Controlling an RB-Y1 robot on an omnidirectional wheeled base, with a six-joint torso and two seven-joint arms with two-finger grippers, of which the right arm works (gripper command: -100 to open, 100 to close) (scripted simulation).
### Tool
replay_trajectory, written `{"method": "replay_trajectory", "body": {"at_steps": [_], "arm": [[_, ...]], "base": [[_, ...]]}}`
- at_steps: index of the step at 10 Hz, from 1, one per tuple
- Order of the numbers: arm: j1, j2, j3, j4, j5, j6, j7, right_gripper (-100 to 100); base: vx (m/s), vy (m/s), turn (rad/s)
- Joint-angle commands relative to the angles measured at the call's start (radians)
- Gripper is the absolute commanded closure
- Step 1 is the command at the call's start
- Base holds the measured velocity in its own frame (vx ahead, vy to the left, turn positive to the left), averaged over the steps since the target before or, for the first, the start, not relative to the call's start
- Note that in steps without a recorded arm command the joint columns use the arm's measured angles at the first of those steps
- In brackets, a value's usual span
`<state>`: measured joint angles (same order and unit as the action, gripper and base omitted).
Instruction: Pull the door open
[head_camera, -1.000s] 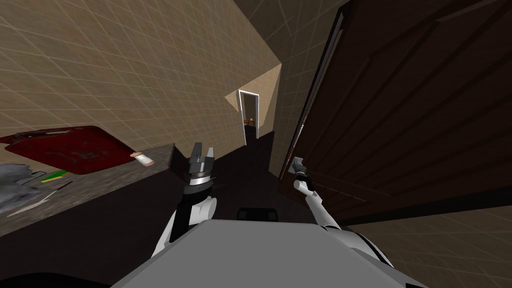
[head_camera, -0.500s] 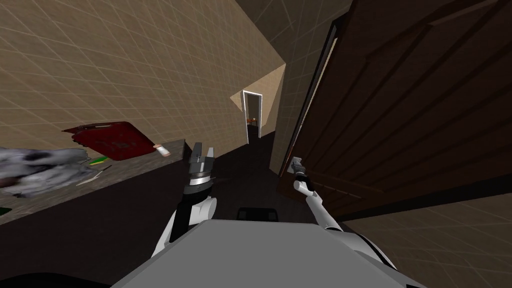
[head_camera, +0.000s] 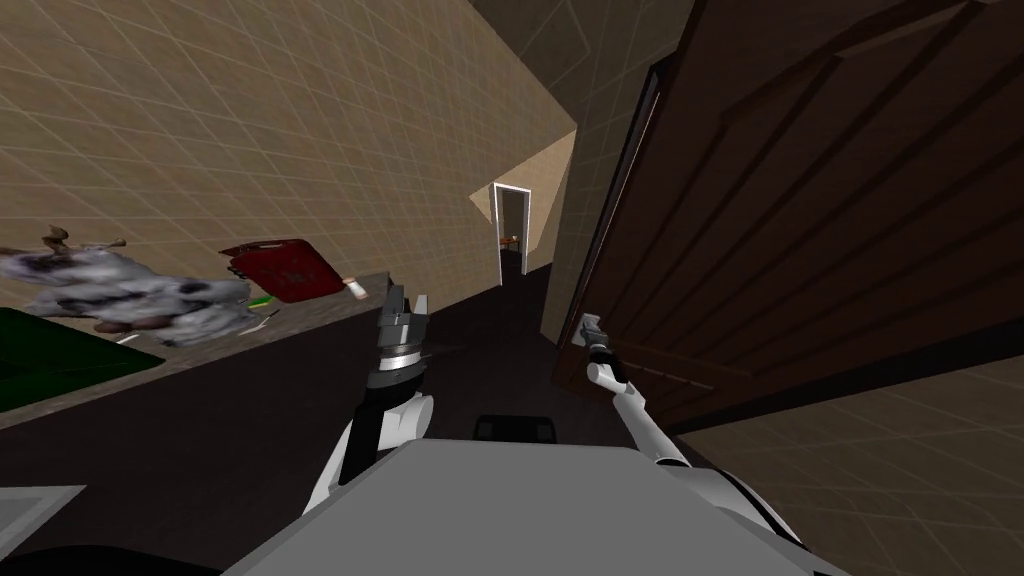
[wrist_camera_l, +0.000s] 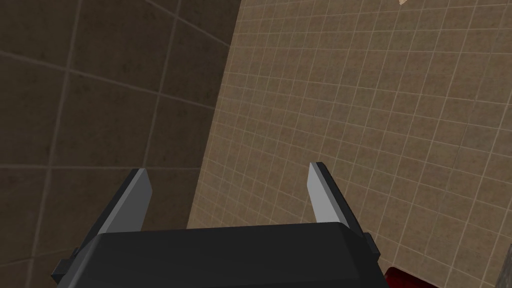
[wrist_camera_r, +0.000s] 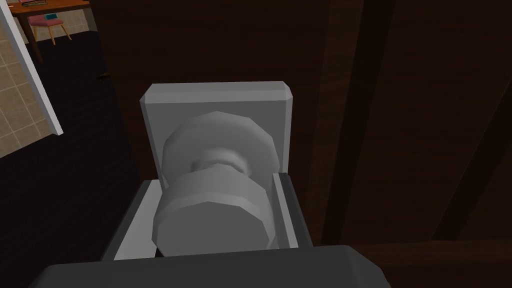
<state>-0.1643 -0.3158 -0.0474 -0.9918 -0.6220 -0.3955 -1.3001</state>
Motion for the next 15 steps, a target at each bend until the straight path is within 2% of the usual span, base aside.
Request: {"method": "replay_trajectory", "body": {"at_steps": [1,2,3,10,13,14,15], "arm": [[0.006,-0.008,0.019,-0.009,0.001,-0.001,-0.016,100],[0.003,-0.006,0.011,-0.005,0.001,0.0,-0.008,100],[0.01,-0.012,0.03,-0.011,0.003,0.001,-0.023,100],[0.031,-0.052,0.107,-0.044,0.013,-0.004,-0.084,100],[0.038,-0.064,0.131,-0.055,0.016,-0.006,-0.103,100],[0.039,-0.063,0.126,-0.056,0.016,-0.004,-0.099,100],[0.063,-0.091,0.161,-0.082,0.021,-0.012,-0.13,100]], "base": [[-0.222,-0.023,0.082],[-0.092,-0.007,0.024],[-0.151,-0.04,0.062],[-0.198,-0.058,0.099],[-0.175,-0.043,0.063],[-0.078,-0.01,0.018],[-0.1,-0.015,0.008]]}}
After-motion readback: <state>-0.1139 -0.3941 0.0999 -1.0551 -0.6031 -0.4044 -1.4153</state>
